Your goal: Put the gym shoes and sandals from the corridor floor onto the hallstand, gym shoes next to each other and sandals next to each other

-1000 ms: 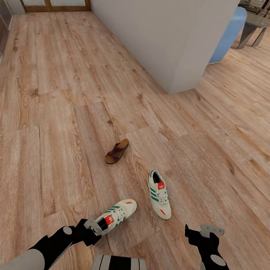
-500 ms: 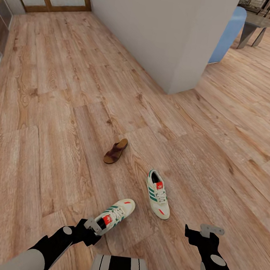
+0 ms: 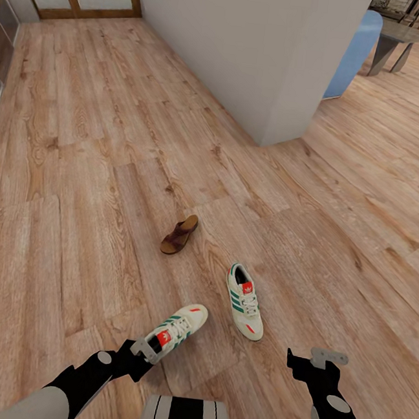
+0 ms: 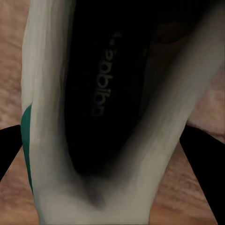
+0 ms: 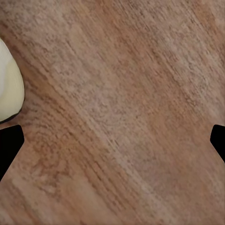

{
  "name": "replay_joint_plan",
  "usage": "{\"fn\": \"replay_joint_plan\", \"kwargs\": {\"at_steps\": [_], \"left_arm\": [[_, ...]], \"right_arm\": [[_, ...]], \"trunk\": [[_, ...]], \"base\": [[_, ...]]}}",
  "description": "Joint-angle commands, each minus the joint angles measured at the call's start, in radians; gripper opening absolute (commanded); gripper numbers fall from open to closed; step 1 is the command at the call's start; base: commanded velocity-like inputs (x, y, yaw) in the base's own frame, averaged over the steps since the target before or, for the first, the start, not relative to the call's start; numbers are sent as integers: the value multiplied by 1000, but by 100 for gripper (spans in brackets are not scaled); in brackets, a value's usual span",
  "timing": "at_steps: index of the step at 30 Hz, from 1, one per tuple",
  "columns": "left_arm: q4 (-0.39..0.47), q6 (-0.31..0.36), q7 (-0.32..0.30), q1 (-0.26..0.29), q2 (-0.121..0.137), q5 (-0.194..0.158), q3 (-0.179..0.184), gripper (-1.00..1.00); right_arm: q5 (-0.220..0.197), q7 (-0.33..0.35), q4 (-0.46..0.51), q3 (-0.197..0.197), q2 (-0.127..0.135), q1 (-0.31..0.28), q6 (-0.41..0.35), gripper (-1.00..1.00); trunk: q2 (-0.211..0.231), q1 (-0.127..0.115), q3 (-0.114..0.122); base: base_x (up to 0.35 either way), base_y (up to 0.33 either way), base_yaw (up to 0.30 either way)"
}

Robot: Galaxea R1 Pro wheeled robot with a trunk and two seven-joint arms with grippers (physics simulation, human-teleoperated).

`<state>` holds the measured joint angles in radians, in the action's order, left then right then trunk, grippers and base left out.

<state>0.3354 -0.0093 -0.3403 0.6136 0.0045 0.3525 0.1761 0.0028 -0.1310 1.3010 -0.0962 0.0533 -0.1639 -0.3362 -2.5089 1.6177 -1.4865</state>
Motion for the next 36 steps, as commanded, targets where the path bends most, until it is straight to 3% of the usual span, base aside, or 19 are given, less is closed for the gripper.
{"fn": "replay_joint_plan", "kwargs": {"at_steps": [1,31,36], "left_arm": [[2,-2,-3,0,0,11,-2,-100],[4,-16,-3,0,0,10,-6,-100],[4,-15,-3,0,1,9,-8,-100]], "right_arm": [[0,-3,1,1,0,0,-6,100],[0,-3,1,2,0,0,-6,100],[3,-3,1,8,0,0,-4,100]], "trunk": [[0,0,-1],[0,0,-1],[1,-2,19]], "base": [[0,0,0],[0,0,0],[0,0,0]]}}
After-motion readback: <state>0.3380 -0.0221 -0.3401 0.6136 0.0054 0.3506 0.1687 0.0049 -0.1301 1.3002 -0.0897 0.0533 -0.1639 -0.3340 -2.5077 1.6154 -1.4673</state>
